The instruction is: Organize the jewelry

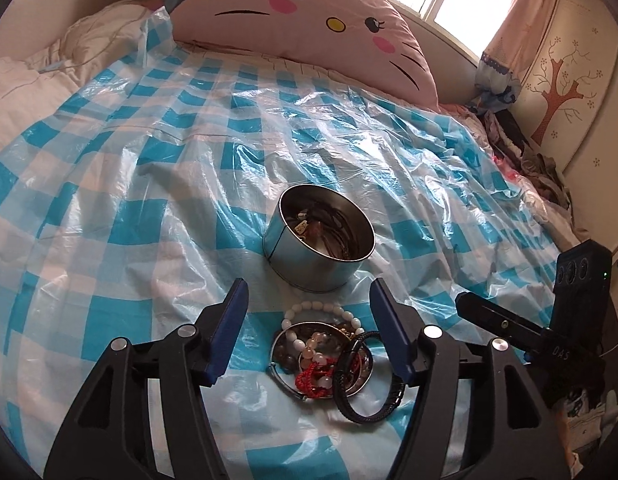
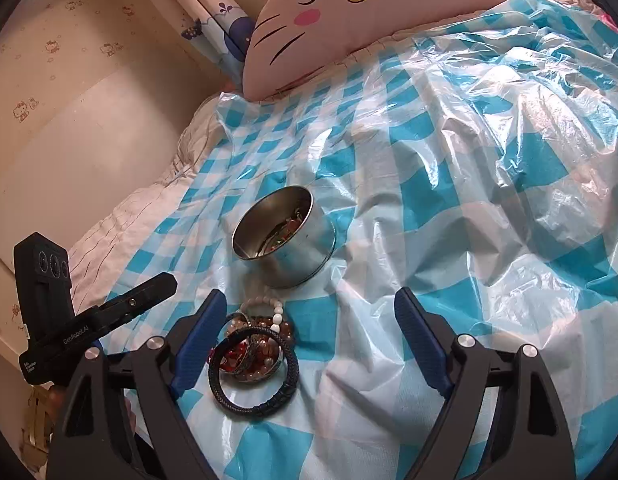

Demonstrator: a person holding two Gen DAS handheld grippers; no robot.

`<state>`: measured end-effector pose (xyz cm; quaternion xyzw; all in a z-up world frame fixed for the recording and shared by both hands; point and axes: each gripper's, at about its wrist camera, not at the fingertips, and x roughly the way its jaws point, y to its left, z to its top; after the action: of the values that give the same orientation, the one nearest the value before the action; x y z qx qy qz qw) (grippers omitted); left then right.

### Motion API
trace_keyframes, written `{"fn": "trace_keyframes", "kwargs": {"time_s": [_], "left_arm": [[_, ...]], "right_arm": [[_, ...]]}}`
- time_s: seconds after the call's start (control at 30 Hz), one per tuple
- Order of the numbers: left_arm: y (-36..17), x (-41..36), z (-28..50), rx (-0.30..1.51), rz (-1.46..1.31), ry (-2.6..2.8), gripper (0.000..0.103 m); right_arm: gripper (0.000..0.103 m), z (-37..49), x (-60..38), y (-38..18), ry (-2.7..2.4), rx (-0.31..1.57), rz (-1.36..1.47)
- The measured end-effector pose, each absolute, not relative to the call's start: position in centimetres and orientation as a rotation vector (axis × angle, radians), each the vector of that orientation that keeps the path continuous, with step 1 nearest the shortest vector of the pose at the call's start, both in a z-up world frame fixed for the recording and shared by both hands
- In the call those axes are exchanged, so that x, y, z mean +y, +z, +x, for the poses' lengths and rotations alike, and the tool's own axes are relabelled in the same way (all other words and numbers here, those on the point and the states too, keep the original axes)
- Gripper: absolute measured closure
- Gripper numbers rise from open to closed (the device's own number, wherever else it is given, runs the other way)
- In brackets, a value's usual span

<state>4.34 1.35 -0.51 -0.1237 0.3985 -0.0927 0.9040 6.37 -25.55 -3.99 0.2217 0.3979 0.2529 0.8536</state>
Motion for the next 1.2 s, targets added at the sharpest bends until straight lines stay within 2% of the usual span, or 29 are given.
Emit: {"fn": "trace_keyframes", "kwargs": {"time_s": [0.2, 0.73, 0.9, 1.2], "left_arm": [[-0.4, 1.0, 3.8, 0.817, -0.189, -0.168, 0.038], [-1.4, 1.6, 3.9, 0.860, -0.100, -0.120, 0.030], [-2.8, 2.8, 4.6, 0.930, -0.133, -0.109, 0.031], [-4.0, 0.3, 5.1, 0.982, -0.035, -0.169, 0.031]], "right_arm": [[0.017, 6.1, -24.6, -4.5, 0.537, 0.908, 0.392], [0.014, 6.6, -18.6, -6.0, 0.457, 1.001, -0.073], [0.009, 7.6, -20.0, -6.9, 0.356, 1.016, -0.072], [0.009, 7.7, -21.6, -6.5, 0.289, 0.980, -0.044]]}}
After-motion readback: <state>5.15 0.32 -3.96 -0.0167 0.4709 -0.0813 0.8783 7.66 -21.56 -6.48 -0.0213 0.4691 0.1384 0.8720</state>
